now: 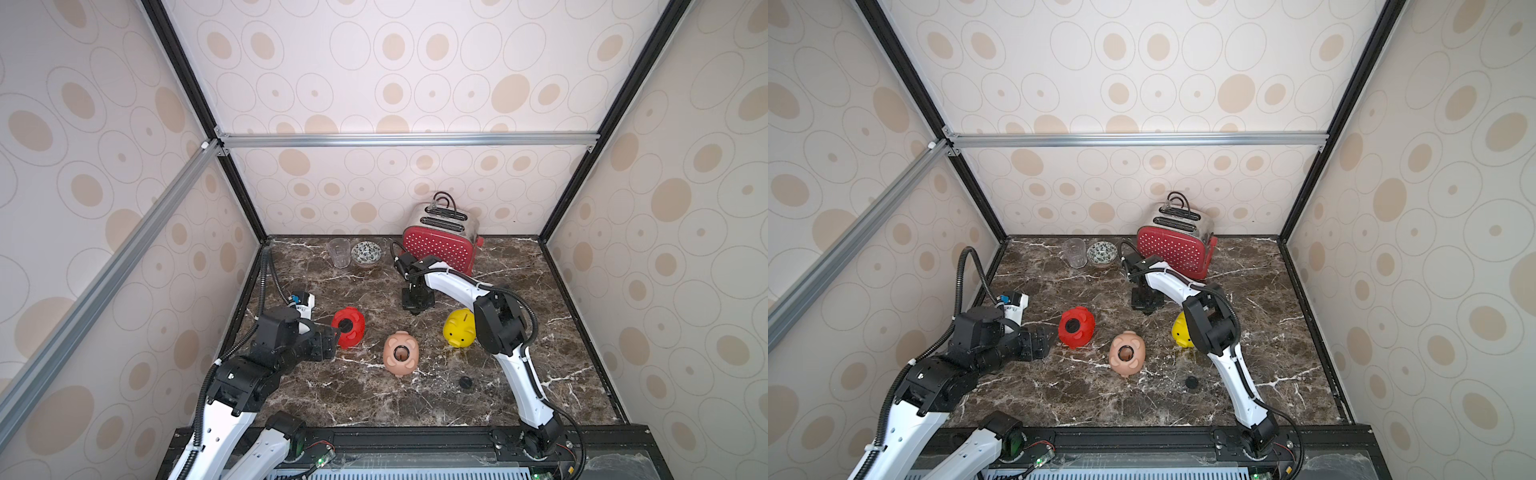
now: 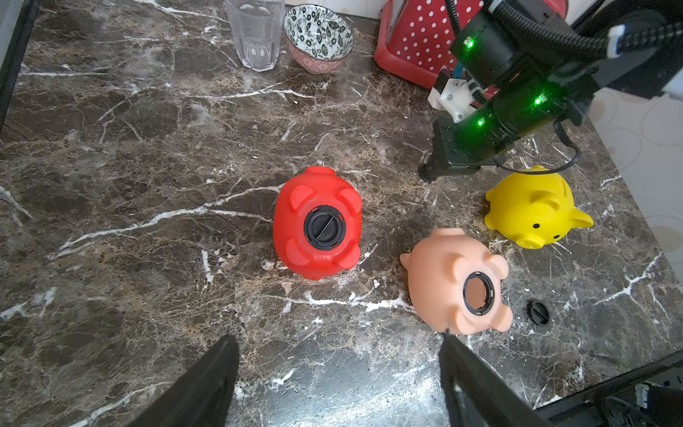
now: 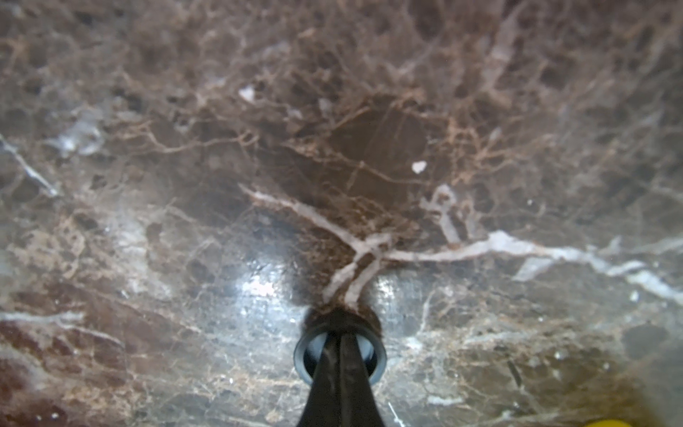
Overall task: Close piggy banks
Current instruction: Pick up the knob at the center of the board.
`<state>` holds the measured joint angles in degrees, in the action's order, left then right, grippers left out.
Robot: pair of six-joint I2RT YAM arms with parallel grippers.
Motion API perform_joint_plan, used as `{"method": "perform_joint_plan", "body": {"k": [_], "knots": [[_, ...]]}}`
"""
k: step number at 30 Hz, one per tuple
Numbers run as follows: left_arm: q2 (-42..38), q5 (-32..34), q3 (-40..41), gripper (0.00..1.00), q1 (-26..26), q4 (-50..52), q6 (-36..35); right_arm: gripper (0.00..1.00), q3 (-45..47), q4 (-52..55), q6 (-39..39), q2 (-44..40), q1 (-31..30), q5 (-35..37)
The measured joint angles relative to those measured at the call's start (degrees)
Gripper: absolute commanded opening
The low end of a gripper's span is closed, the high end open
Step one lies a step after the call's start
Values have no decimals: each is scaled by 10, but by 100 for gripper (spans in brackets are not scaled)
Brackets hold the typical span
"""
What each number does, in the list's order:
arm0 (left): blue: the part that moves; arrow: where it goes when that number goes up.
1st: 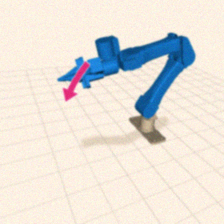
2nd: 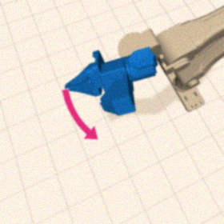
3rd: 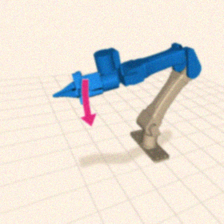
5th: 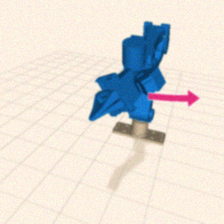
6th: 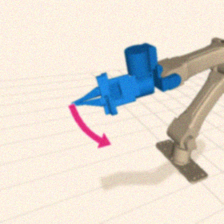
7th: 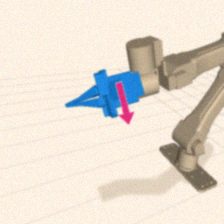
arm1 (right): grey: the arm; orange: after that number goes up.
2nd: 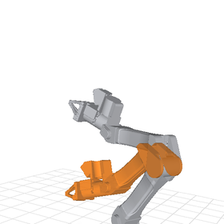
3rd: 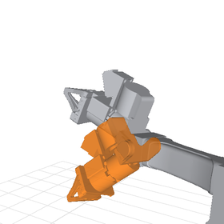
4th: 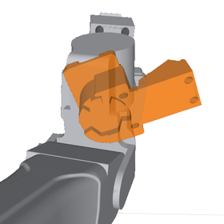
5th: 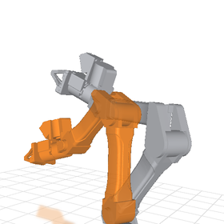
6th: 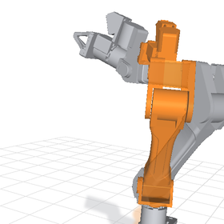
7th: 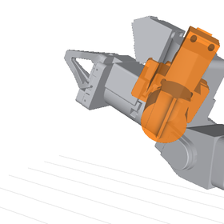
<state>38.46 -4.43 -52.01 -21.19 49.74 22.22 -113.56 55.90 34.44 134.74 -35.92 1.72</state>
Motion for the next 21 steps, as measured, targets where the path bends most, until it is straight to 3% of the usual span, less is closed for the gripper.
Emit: {"method": "perform_joint_plan", "body": {"k": [8,21], "knots": [[-5,0,0,85,0,0,0,0,11,2,-66,-56,0,0],[-14,-6,1,85,0,-4,0,0,74,14,-134,-237,0,-22]]}}
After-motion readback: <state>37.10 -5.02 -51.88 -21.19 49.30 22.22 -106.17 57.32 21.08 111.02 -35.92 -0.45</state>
